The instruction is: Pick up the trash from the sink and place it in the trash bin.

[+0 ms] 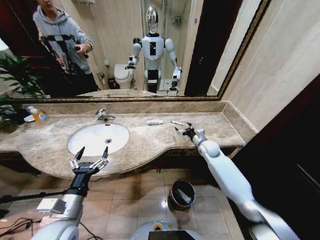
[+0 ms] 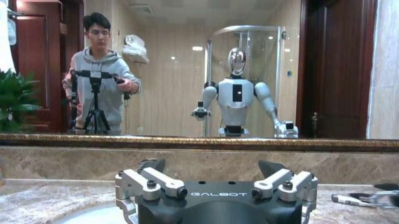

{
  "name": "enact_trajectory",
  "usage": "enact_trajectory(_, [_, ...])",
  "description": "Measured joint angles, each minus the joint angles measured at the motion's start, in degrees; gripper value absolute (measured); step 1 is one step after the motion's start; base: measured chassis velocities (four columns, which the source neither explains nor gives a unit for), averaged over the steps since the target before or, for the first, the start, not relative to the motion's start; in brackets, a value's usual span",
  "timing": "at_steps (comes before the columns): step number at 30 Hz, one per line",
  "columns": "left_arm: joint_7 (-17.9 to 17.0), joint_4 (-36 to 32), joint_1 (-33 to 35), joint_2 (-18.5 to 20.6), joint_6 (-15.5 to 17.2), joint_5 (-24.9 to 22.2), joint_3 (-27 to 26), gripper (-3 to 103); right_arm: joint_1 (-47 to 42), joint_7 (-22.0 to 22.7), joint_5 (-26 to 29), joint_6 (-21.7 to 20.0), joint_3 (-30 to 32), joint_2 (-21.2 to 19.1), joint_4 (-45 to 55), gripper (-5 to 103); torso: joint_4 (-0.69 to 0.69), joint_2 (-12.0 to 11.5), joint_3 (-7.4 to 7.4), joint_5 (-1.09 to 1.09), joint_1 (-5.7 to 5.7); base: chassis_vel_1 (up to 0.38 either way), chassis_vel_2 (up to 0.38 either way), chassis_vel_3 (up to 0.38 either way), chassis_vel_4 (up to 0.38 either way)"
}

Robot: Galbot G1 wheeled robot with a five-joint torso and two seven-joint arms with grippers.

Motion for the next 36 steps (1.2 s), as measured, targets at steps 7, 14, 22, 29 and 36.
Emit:
enact_trajectory(7, [0.0,0.0,0.0,0.0,0.0,0.0,0.0,100,6.19,-0.04,-3.0,2.25,-3.32,4.21,-10.61,100,0.0,0.0,0.0,0.0,0.0,0.0,0.0,0.0,0.0])
enact_trajectory(14, [0.0,0.0,0.0,0.0,0.0,0.0,0.0,100,5.14,0.52,-3.14,2.1,-1.22,4.09,-11.89,102,-0.01,0.0,0.0,0.0,-0.01,0.0,0.0,0.0,0.0])
enact_trajectory(22, [0.0,0.0,0.0,0.0,0.0,0.0,0.0,100,5.6,-0.16,-2.13,1.87,-0.02,3.78,-14.11,80,-0.02,0.01,-0.01,0.01,-0.01,0.0,0.0,0.0,0.0])
enact_trajectory(29, [0.0,0.0,0.0,0.0,0.0,0.0,0.0,100,8.85,-1.58,-1.8,2.67,-0.46,4.9,-18.29,65,0.0,0.01,-0.01,0.0,-0.01,0.0,0.0,0.0,0.0])
enact_trajectory(36, [0.0,0.0,0.0,0.0,0.0,0.0,0.0,100,8.71,-2.14,-1.75,3.03,-0.28,4.83,-18.66,44,-0.01,0.01,-0.01,0.0,-0.01,0.0,0.0,0.0,0.0])
